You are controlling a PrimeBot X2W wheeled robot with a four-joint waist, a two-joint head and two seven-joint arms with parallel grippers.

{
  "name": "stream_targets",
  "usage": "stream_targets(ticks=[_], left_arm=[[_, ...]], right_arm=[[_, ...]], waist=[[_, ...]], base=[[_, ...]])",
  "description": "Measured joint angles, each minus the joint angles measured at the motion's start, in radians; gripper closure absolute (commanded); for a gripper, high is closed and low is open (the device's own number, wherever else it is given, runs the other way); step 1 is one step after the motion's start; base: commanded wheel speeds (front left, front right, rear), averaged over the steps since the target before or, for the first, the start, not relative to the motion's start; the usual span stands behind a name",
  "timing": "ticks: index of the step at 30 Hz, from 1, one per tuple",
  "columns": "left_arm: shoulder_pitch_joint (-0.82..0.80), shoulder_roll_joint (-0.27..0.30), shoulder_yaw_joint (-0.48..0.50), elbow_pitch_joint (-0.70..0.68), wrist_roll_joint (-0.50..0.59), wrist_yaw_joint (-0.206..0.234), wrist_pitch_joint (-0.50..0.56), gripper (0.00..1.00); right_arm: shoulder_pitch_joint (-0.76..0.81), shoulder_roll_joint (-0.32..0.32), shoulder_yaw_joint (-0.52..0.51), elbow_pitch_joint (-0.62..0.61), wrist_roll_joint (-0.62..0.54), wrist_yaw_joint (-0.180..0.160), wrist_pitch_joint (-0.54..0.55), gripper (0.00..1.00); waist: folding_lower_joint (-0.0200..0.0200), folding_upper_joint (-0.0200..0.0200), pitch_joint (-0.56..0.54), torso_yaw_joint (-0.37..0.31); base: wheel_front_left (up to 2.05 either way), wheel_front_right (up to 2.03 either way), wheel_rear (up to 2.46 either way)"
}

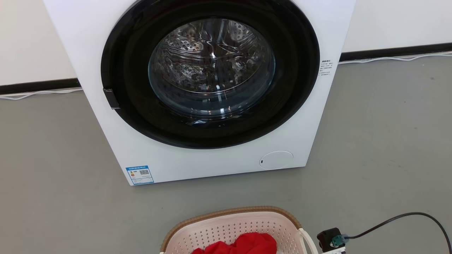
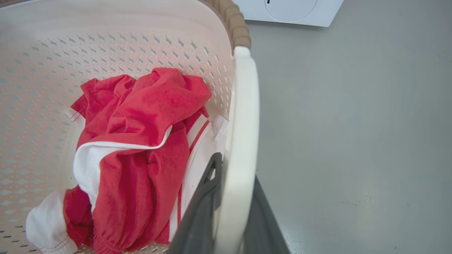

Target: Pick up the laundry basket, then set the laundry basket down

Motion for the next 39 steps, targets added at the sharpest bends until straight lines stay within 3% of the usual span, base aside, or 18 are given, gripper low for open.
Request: stream_targets(ticks=[39], left_arm=[[-0.020,0.001,-0.107,0.026,-0.102,0.009,-0.021,1.00]], right_arm=[[-0.005,0.000,0.032,0.012,0.037,0.000,-0.008,1.00]], waist=[[0.0000,0.0000,0.008,-0.012]], base=[[0.00,0.00,0.00]])
